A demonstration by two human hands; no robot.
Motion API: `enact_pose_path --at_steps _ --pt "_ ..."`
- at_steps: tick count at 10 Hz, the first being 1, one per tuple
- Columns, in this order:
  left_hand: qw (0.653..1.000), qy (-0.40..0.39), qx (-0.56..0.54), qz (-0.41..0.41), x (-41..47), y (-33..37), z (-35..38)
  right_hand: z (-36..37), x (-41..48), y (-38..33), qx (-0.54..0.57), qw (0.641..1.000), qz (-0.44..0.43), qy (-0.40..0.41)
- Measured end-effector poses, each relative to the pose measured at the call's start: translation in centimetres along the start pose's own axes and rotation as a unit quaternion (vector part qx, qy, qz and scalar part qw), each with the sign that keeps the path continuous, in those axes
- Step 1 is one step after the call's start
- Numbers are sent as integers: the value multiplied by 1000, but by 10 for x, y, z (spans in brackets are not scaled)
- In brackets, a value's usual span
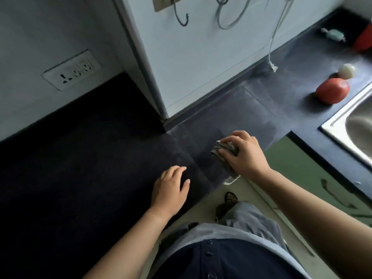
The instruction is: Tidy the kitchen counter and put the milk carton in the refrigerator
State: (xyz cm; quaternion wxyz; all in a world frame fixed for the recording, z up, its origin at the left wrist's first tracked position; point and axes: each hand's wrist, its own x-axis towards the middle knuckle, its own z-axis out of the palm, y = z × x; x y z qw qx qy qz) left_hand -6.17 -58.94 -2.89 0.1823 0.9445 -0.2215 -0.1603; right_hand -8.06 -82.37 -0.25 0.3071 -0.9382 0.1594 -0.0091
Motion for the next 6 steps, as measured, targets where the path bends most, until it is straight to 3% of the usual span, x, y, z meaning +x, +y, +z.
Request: enact_pose_path --at_steps 1,3,4,6 --pt "998 28 11 -49 25 34 13 -12 38 16 -2 999 -41 -28" --pt "986 -1 58 -156 41 70 35 -5 75 29 -28 985 -110 -132" --pt "982 0 62 -176 41 76 41 3 80 40 -80 972 -119 -185" --pt "979 1 83 -184 39 78 37 -10 77 49 -78 967 -138 -201"
